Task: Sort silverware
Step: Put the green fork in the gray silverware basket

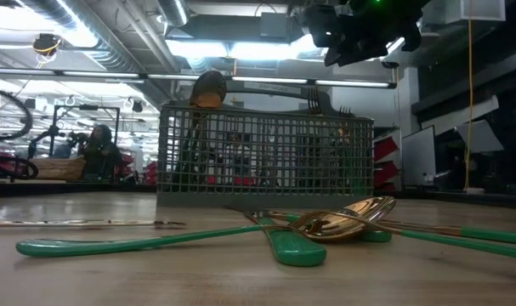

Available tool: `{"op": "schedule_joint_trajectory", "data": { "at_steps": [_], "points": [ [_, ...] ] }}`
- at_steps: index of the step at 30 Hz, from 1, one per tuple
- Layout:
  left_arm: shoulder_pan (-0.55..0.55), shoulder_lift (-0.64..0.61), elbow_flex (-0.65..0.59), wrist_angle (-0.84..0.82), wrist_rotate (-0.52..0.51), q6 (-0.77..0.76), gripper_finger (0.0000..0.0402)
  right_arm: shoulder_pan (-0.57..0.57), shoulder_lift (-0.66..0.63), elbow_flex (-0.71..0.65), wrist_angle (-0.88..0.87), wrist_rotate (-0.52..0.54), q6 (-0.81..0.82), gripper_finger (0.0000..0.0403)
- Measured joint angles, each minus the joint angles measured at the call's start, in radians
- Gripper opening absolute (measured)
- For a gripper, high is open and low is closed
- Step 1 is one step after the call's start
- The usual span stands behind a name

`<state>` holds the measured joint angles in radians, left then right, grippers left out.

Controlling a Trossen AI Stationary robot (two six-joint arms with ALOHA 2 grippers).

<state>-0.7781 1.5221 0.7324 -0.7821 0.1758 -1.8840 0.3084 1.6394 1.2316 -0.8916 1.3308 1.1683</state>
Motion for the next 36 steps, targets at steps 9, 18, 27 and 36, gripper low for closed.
{"op": "schedule_joint_trajectory", "data": {
  "at_steps": [9,18,27,36],
  "points": [
    [0.012,-0.144,0.039,0.168,-0.306,0.069,0.0006,0.0,-0.08,0.0,-0.075,-0.075,0.0,0.0115],
    [0.145,-0.194,0.039,0.562,-0.61,0.501,0.0005,0.0,-0.179,0.0,-0.155,-0.118,-0.055,0.0115],
    [0.401,-0.191,0.04,1.219,-0.611,1.294,0.0004,0.0,-0.233,0.0,-0.158,-0.183,-0.181,0.0115],
    [0.655,-0.053,0.056,1.565,-0.561,1.711,0.0007,0.0,-0.252,0.0,-0.161,-0.216,-0.209,0.0115]
  ]
}}
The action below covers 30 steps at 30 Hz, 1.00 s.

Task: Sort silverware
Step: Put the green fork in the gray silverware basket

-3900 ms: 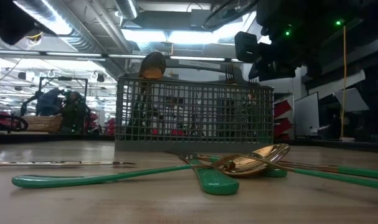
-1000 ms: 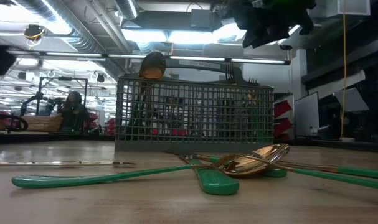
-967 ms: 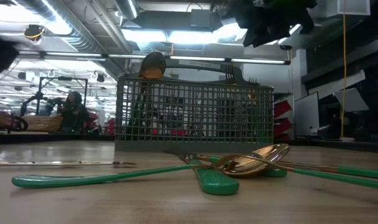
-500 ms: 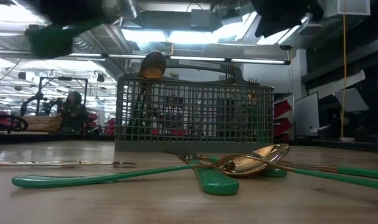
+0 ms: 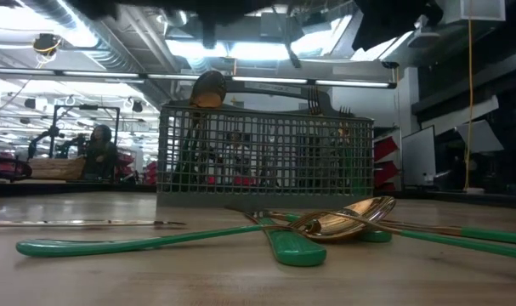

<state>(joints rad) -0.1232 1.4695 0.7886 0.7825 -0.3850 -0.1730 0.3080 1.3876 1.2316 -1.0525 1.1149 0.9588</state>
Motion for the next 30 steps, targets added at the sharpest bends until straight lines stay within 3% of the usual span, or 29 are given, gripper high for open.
{"op": "schedule_joint_trajectory", "data": {
  "at_steps": [5,15,22,30],
  "points": [
    [0.09,0.158,0.114,0.034,0.091,0.045,0.0008,0.0,-0.03,0.0,-0.009,0.032,-0.001,0.0115],
    [0.138,0.418,0.353,-0.026,0.119,0.318,0.001,0.0,-0.073,0.0,-0.035,0.043,-0.046,0.0115],
    [0.137,0.489,0.389,-0.078,0.118,0.427,0.0027,0.0,-0.071,0.0,-0.038,0.037,-0.056,0.0115],
    [0.13,0.483,0.389,-0.111,0.117,0.435,0.0107,0.0,-0.071,0.0,-0.039,-0.005,-0.056,0.0115]
  ]
}}
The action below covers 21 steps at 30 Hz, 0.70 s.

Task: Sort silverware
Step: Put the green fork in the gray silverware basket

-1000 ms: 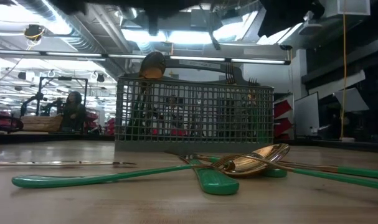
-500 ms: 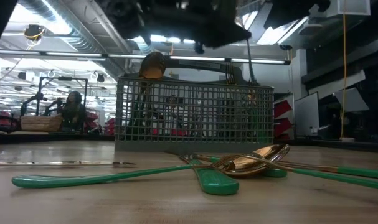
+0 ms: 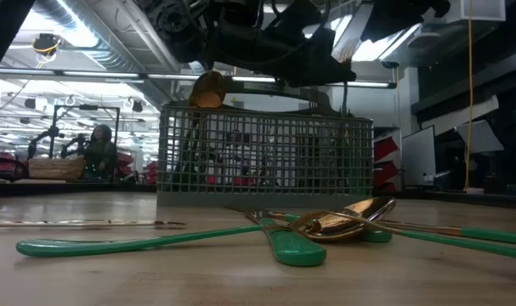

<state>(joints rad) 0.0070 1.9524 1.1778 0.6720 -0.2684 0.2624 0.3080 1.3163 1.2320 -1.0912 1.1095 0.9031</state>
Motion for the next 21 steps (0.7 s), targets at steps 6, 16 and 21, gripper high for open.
{"op": "schedule_joint_trajectory", "data": {
  "at_steps": [6,16,21],
  "points": [
    [-0.012,-0.034,0.0,-0.011,-0.001,-0.023,0.0133,0.0,0.0,0.0,-0.002,-0.004,-0.001,0.0115],
    [-0.043,-0.232,0.0,-0.36,-0.007,-0.094,0.013,0.0,0.001,0.0,-0.01,-0.071,-0.019,0.0115],
    [-0.108,-0.395,0.0,-0.728,0.002,-0.251,0.0129,0.0,0.001,0.0,-0.003,-0.151,-0.031,0.0115]
  ]
}}
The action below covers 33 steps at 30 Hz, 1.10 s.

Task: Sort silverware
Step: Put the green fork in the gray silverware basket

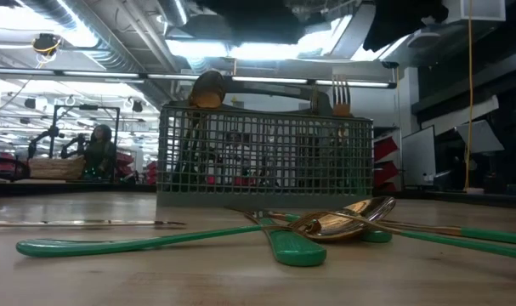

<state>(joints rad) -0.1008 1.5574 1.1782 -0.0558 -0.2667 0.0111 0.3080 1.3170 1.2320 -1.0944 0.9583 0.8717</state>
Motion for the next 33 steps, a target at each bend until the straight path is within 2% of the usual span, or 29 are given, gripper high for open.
{"op": "schedule_joint_trajectory", "data": {
  "at_steps": [3,7,10,13,17,22,28,33],
  "points": [
    [-0.065,-0.072,0.0,-0.17,0.043,-0.106,0.0129,0.008,0.0,0.0,0.044,-0.071,-0.041,0.0115],
    [-0.172,-0.114,0.0,-0.314,0.115,-0.215,0.0129,0.051,0.0,0.0,0.158,-0.203,-0.142,0.0115],
    [-0.263,-0.108,0.0,-0.383,0.123,-0.273,0.0129,0.096,0.0,0.0,0.244,-0.347,-0.203,0.0115],
    [-0.339,-0.076,0.0,-0.379,0.114,-0.297,0.0129,0.139,0.01,0.0,0.318,-0.464,-0.247,0.0115],
    [-0.409,-0.013,0.0,-0.332,0.081,-0.293,0.0129,0.189,0.053,0.0,0.364,-0.482,-0.238,0.0115],
    [-0.458,0.075,0.0,-0.329,0.077,-0.342,0.0129,0.228,0.136,0.0,0.401,-0.488,-0.082,0.0115],
    [-0.495,0.163,0.0,-0.321,0.076,-0.458,0.0129,0.253,0.25,-0.001,0.404,-0.583,0.015,0.0115],
    [-0.509,0.218,0.0,-0.32,0.076,-0.486,0.0129,0.269,0.357,-0.001,0.512,-0.663,0.017,0.0115]
  ]
}}
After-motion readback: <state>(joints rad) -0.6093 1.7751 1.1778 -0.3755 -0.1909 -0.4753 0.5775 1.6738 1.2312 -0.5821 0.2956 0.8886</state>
